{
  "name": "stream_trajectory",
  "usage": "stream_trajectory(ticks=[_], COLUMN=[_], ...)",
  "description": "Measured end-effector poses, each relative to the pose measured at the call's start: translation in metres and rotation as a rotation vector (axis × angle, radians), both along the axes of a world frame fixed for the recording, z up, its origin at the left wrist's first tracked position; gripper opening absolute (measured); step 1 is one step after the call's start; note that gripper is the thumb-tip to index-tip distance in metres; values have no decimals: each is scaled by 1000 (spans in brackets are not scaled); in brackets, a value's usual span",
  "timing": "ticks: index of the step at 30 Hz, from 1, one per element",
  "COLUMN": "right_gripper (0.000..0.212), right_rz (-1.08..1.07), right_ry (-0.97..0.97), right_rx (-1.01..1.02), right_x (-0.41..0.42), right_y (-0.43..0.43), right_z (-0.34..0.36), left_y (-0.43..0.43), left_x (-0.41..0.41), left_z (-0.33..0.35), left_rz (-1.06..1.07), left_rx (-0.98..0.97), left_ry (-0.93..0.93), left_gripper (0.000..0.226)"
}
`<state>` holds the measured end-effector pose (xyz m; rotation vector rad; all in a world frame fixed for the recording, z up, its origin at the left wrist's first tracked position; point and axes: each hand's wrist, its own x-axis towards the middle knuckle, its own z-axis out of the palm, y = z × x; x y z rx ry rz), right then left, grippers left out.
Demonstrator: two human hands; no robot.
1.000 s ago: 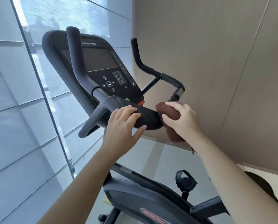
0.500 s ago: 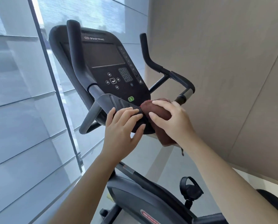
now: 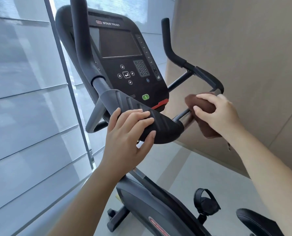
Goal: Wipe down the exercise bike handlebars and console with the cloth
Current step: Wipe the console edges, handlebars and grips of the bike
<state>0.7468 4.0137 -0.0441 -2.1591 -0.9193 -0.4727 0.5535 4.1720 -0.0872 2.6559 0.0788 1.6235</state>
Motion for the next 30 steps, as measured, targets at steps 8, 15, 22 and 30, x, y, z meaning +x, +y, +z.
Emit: stream_trajectory(ticks=[8, 15, 22, 30], right_gripper=[31, 36, 34, 39], right_rz=[220, 314, 424, 783], right_ry=[97, -6, 35, -211], right_rx=[-3, -171, -213, -124], right_x=[-17, 0, 16, 11], right_y=[3, 10, 19, 25], right_z=[6, 19, 16, 10], left_y=[-8, -18, -24, -25], left_x=[9, 20, 27, 25], left_z=[-5, -1, -6, -7], left_rz=[79, 195, 252, 212], left_rx=[1, 45, -7, -49], left_ry=[-86, -119, -174, -192], left_gripper=[31, 23, 32, 12])
